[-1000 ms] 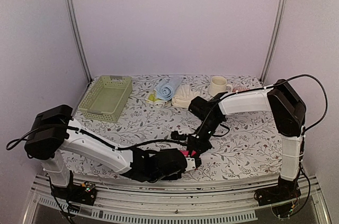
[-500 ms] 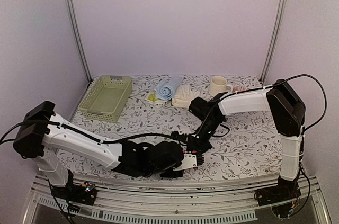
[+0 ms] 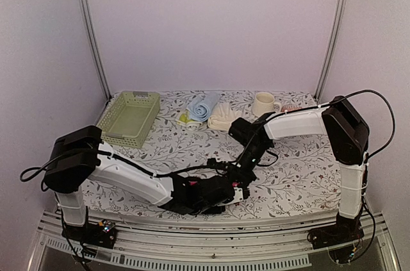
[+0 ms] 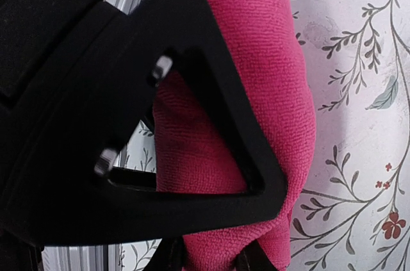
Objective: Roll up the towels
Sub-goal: Pick up the towel from the center of the board, then place the towel in the storage box.
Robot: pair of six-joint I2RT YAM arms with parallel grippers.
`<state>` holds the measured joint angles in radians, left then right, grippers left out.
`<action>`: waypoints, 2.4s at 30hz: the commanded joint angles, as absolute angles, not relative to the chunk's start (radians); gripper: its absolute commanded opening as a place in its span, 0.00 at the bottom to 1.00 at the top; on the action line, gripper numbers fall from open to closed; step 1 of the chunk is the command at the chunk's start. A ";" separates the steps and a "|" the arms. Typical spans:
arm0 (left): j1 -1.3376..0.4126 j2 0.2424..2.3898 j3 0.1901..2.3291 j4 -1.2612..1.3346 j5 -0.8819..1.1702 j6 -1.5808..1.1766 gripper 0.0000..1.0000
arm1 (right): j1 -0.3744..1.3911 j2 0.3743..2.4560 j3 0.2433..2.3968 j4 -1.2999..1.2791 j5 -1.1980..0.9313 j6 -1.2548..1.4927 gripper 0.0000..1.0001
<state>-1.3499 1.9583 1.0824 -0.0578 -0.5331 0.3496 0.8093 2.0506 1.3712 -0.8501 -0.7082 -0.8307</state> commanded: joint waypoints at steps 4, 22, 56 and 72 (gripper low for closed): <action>-1.298 2.062 1.093 -0.109 -0.656 0.329 0.59 | 0.825 2.110 1.315 -0.977 -0.705 -0.863 0.22; -1.273 2.092 1.069 -0.132 -0.621 0.300 0.14 | 0.716 1.897 1.391 -1.283 -0.829 -1.001 0.58; -0.980 1.593 1.006 0.056 -0.666 0.668 0.00 | 0.469 1.501 1.010 -0.866 -0.888 -0.777 0.61; -0.470 1.498 0.976 0.411 -0.279 1.034 0.00 | 0.468 1.504 1.001 -0.870 -0.903 -0.782 0.61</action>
<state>-0.5793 1.4605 0.9810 0.2577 -0.4141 0.9131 0.4747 1.5249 1.0195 -0.8803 -0.8715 -0.7803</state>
